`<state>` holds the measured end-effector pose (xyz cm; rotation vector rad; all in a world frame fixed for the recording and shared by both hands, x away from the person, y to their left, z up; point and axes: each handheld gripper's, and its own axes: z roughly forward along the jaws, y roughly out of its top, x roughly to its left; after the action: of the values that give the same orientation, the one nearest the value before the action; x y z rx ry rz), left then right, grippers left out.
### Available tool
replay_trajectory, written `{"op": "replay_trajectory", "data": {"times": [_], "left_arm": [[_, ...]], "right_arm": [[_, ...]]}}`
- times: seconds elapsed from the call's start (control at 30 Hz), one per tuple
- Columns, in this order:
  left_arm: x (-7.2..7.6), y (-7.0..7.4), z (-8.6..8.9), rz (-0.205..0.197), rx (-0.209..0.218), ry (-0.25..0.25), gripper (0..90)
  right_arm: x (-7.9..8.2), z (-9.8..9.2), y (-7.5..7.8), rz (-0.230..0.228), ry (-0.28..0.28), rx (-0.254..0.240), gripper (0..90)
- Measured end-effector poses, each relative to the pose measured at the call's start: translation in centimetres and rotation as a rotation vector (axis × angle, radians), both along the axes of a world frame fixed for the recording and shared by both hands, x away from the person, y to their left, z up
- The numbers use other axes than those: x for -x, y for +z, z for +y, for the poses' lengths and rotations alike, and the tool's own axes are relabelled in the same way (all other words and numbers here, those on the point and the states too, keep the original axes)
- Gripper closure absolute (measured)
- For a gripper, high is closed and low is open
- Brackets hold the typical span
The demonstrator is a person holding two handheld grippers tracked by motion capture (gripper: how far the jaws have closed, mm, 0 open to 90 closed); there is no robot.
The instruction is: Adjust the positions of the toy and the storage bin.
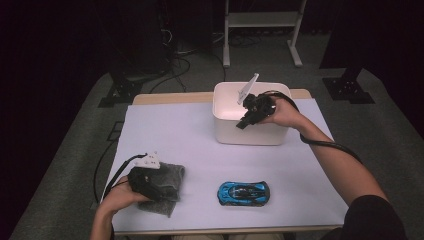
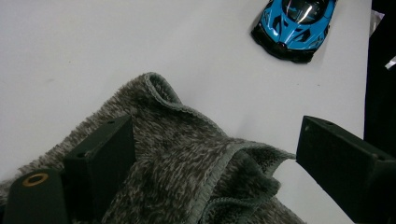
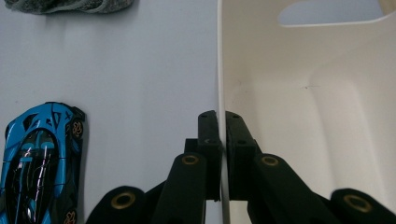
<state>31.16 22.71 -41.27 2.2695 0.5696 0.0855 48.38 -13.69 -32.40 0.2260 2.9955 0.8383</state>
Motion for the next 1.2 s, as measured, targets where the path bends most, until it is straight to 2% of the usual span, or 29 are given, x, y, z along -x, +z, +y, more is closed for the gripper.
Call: {"op": "replay_trajectory", "data": {"times": [0.3,0.53,0.8,1.07,1.2], "left_arm": [[0.1,0.2,-0.2,-0.008,0.003,-0.013,10.8],[0.2,0.0,-0.5,-0.004,0.004,-0.033,10.8],[0.3,0.3,-1.0,-0.019,-0.006,-0.05,10.8],[0.4,0.6,-1.0,-0.027,0.003,-0.047,10.6],[0.5,0.6,-0.9,-0.031,-0.008,-0.047,10.6]], "right_arm": [[2.1,1.4,0.2,-0.006,0.027,0.003,86.6],[3.6,2.0,0.0,-0.003,0.036,-0.021,86.6],[5.6,2.9,0.2,-0.003,0.052,-0.022,86.7],[7.1,3.6,0.2,0.0,0.076,-0.014,86.7],[7.8,3.8,0.2,-0.002,0.087,-0.013,86.7]]}}
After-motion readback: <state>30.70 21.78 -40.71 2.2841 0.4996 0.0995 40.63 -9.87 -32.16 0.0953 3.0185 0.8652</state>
